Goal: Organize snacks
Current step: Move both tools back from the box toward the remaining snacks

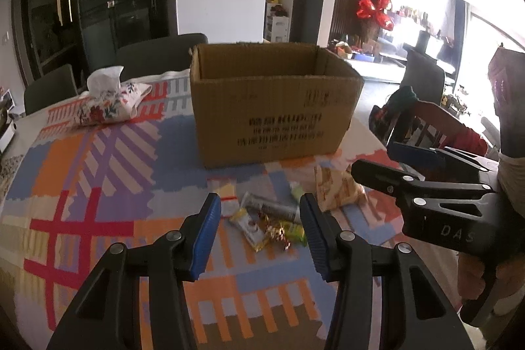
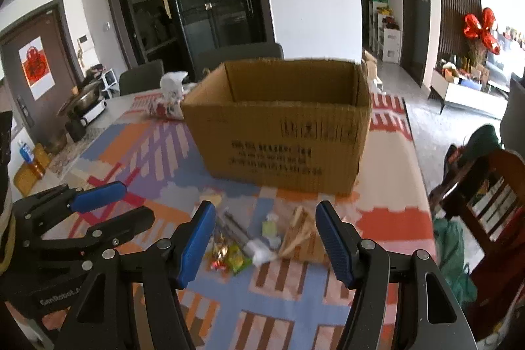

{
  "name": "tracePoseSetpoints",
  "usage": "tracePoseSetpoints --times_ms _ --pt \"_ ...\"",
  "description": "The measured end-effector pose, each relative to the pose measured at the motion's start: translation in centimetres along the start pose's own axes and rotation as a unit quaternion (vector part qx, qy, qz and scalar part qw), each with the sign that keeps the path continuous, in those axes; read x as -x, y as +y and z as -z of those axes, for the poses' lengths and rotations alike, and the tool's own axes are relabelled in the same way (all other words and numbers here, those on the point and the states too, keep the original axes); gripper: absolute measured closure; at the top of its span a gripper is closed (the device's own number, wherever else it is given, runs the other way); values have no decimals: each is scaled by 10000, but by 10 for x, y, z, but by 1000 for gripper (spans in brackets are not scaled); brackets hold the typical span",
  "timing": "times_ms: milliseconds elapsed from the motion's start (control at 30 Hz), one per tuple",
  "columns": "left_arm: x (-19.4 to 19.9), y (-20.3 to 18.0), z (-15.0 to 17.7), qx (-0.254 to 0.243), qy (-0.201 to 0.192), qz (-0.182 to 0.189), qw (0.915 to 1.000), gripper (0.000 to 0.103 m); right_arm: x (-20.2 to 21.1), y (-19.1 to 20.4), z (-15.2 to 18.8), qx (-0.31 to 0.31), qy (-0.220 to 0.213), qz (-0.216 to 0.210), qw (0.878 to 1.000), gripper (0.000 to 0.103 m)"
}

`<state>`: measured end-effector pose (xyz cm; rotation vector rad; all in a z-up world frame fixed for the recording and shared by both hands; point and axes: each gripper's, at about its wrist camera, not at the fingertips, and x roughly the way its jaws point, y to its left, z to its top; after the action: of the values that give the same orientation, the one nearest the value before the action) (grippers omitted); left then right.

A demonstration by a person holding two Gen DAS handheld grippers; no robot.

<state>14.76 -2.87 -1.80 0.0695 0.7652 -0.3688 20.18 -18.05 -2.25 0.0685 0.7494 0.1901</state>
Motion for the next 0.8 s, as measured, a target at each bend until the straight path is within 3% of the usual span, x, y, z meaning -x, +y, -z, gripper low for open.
tracePoseSetpoints --times_ms 367,533,800 --pt "-27 6 30 -18 321 375 9988 66 -32 3 40 -488 521 -394 9967 51" --pt "-42 9 34 25 507 551 9972 73 -52 1 49 -682 791 -471 9934 59" --pt "-70 3 31 -75 761 783 9940 79 -67 -1 55 -871 990 -585 9895 62"
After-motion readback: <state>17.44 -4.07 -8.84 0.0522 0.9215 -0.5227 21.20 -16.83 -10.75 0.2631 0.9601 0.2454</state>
